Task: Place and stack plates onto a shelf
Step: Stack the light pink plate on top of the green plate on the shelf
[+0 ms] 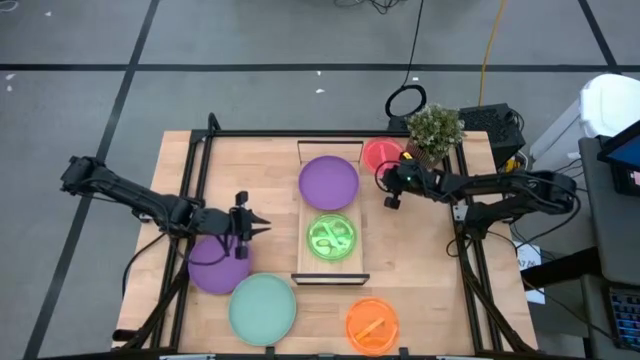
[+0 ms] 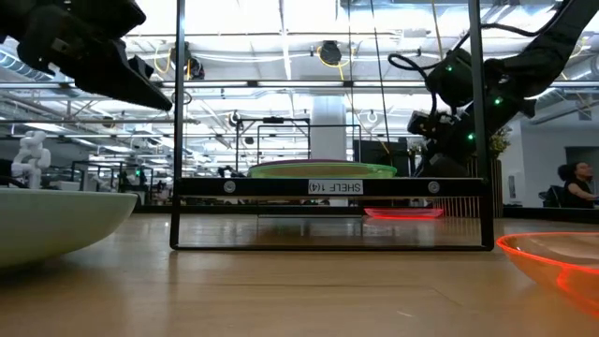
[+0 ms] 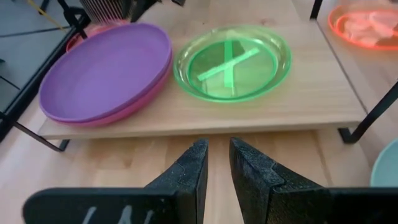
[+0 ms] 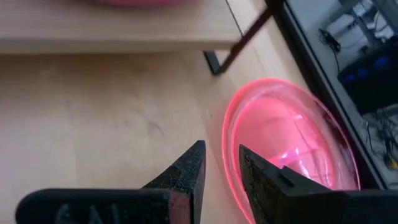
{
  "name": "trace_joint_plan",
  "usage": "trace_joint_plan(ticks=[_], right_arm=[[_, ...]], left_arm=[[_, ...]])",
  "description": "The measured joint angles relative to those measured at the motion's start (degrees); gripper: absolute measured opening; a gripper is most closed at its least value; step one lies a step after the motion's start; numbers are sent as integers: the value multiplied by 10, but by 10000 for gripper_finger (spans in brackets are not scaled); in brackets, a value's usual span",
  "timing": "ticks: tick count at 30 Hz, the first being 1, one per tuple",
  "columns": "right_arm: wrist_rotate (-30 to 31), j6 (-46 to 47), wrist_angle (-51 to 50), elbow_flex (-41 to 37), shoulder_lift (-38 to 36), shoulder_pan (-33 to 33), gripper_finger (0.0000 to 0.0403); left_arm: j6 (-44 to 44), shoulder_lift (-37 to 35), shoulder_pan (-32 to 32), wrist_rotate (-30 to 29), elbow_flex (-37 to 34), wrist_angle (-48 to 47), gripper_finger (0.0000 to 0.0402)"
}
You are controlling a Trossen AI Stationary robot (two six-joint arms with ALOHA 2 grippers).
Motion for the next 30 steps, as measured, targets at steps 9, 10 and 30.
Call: trace_joint_plan(ticks=[9, 10, 30], right_arm=[[0, 10, 0, 1, 52, -22, 94], [1, 10, 0, 3, 60, -23, 101], [43, -25, 19, 24, 120, -24, 157]], left_arm=[[16, 41, 0, 0, 0, 6, 74], [19, 42, 0, 0, 0, 6, 74], [21, 41, 1, 0, 0, 6, 74]])
